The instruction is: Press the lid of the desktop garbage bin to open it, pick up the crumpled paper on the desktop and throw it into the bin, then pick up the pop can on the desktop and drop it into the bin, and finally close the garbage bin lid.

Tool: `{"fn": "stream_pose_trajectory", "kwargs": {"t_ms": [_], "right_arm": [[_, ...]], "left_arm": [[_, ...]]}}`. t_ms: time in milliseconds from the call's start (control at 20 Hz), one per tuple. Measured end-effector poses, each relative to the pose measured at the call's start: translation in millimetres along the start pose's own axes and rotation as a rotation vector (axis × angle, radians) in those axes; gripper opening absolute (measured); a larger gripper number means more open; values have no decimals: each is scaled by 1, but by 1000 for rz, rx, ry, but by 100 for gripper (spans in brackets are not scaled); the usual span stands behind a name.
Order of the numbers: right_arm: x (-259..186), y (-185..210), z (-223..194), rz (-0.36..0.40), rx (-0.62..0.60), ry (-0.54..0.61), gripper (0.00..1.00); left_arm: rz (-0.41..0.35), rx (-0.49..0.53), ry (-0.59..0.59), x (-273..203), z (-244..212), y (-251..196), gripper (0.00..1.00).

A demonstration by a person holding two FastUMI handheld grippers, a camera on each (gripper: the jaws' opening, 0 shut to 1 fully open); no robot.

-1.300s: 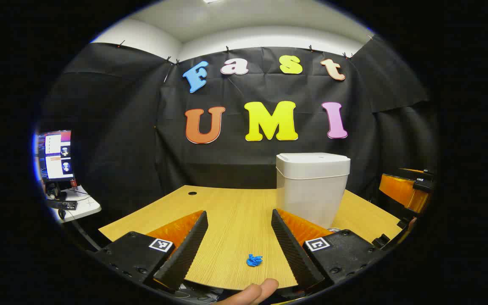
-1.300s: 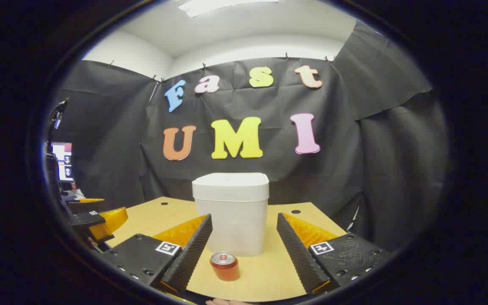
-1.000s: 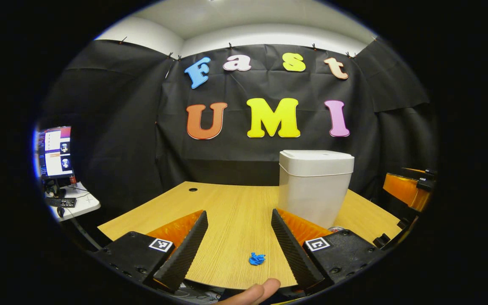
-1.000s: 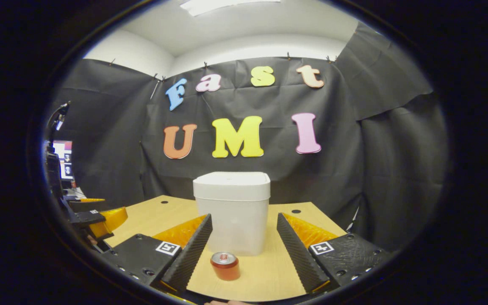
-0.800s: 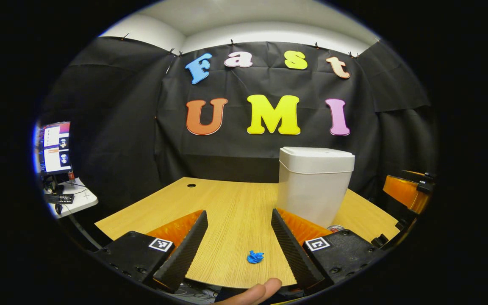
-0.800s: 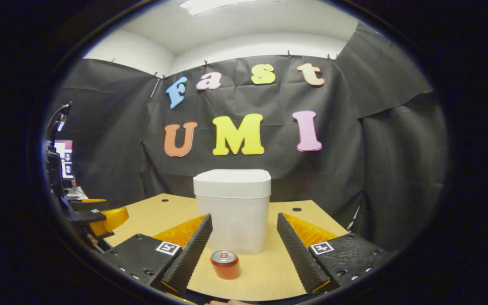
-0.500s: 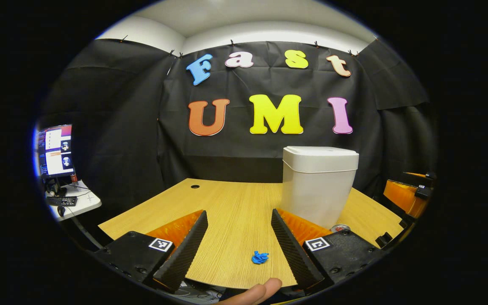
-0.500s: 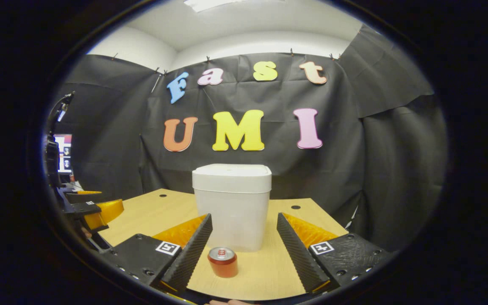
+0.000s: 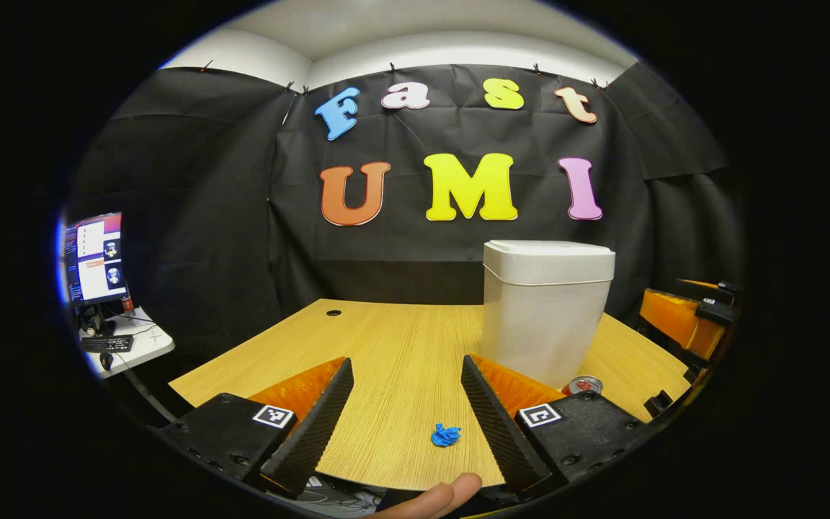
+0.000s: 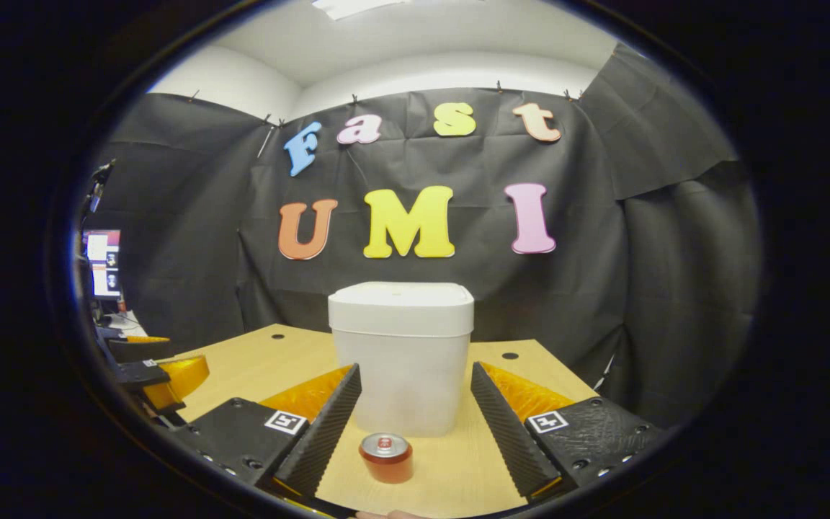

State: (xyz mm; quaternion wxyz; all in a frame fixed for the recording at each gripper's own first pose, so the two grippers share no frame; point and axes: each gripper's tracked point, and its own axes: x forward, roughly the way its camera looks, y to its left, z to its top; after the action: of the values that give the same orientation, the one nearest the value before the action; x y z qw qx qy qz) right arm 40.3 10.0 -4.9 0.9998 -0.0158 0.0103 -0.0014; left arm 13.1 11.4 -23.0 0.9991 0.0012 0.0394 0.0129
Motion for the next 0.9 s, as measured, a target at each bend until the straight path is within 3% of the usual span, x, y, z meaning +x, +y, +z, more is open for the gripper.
{"fn": "stream_pose_trajectory", "kwargs": {"t_ms": [450,650,800,850,900], "right_arm": [[48,12,58,-58,-44,-82,93],[69,20,75,-61,-45,-74,70],[82,32,85,-30,-23,-63,31],[87,34,85,-36,-21,-48,31],[91,38,90,-29,-21,-38,22]], "left_arm": [[8,-5,21,8,-5,9,98],[44,-26,24,12,-5,26,98],[51,-38,32,18,-7,31,98],[54,-39,38,19,-9,34,98],[59,-41,45,20,-11,36,98]]}}
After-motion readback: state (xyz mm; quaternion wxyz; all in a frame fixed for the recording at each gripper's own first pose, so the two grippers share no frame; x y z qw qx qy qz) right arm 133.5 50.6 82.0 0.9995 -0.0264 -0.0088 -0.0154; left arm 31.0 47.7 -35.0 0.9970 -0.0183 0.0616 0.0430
